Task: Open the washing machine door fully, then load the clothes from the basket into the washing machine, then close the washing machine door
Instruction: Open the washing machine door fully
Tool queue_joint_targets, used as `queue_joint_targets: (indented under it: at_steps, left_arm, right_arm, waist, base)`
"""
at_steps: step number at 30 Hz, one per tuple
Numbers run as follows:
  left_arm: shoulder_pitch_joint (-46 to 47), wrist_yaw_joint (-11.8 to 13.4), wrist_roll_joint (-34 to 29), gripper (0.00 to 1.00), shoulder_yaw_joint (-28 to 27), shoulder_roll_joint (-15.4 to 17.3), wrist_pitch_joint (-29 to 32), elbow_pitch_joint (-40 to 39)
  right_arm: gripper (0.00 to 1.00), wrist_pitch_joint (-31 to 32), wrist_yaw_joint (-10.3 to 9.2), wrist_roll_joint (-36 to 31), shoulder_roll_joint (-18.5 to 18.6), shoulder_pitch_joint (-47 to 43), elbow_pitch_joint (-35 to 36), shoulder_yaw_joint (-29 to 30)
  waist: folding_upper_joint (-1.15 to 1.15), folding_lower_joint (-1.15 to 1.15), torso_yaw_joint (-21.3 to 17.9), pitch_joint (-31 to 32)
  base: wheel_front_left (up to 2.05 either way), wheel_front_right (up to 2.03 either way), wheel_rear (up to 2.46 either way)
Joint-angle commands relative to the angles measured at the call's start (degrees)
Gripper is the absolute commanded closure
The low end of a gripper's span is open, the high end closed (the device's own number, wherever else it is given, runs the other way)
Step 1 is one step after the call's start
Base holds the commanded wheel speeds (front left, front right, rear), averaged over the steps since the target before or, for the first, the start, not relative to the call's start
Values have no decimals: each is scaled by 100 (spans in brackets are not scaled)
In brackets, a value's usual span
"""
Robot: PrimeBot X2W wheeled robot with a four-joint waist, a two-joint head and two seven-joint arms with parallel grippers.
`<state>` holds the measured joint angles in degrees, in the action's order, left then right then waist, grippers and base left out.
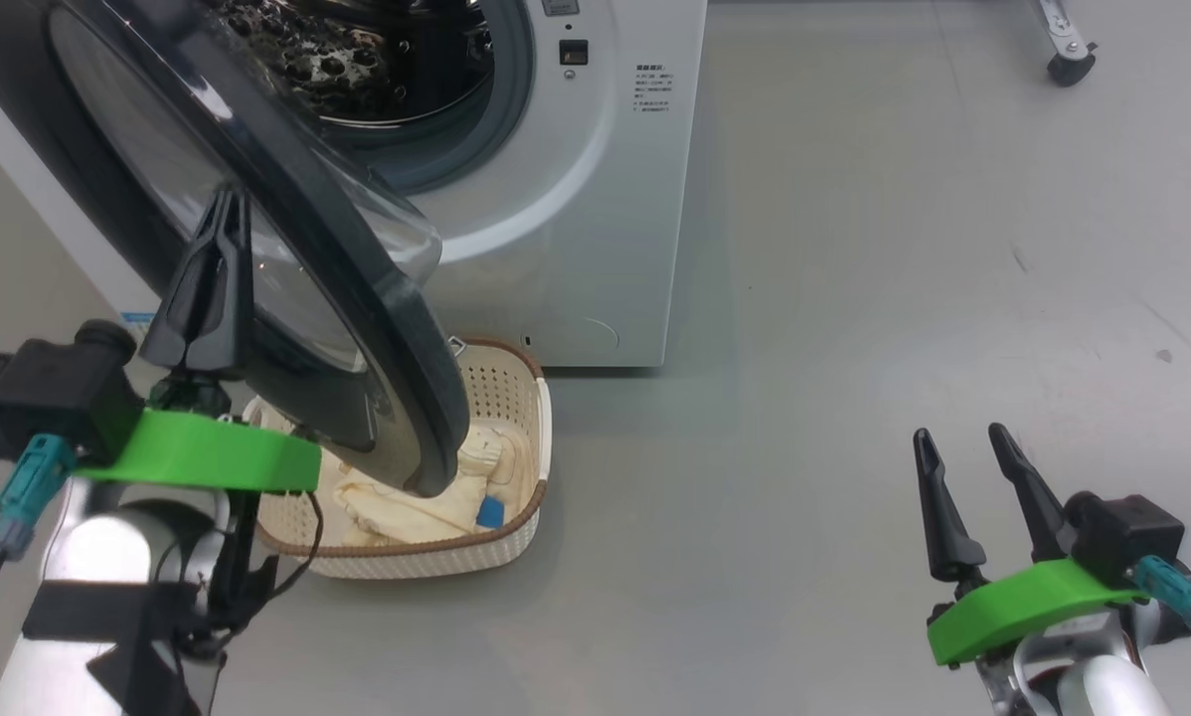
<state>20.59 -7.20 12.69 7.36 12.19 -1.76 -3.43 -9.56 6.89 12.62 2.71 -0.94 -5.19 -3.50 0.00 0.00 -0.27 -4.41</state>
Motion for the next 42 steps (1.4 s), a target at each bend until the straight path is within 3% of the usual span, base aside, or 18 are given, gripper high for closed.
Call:
queue_joint_targets:
  at_steps: [1,6,11,21,29,42]
  left_arm:
    - [400,19,17,100,-99,144,99,-445]
    - [529,11,71,100,189,3,256,-774]
    - [554,-5,201,100,822,-235,450,-936]
    - [457,-18,578,100,1501,-512,543,-163]
    - [562,34,670,100,1519,-590,463,860]
    - [857,137,721,100,1353,-489,209,1868]
  right_arm:
    - [0,-39,59,37,17,107,183,-86]
    - [0,-47,59,71,17,105,158,-90]
    - [0,-59,59,95,17,104,122,-106]
    - [0,-33,59,127,17,120,96,-159]
    - [0,0,59,119,17,143,87,-165]
    - [0,7,59,156,17,199,28,-172]
  waist:
    - [0,0,-4,-12]
    - [0,0,-24,-27]
    - [0,0,-68,-44]
    - [0,0,-158,-66]
    - [0,0,-240,-105]
    - [0,0,-285,-148]
  base:
    - [0,0,0]
    - [0,0,0]
    - [0,0,0]
    - [0,0,0]
    - [0,0,0]
    - [0,0,0]
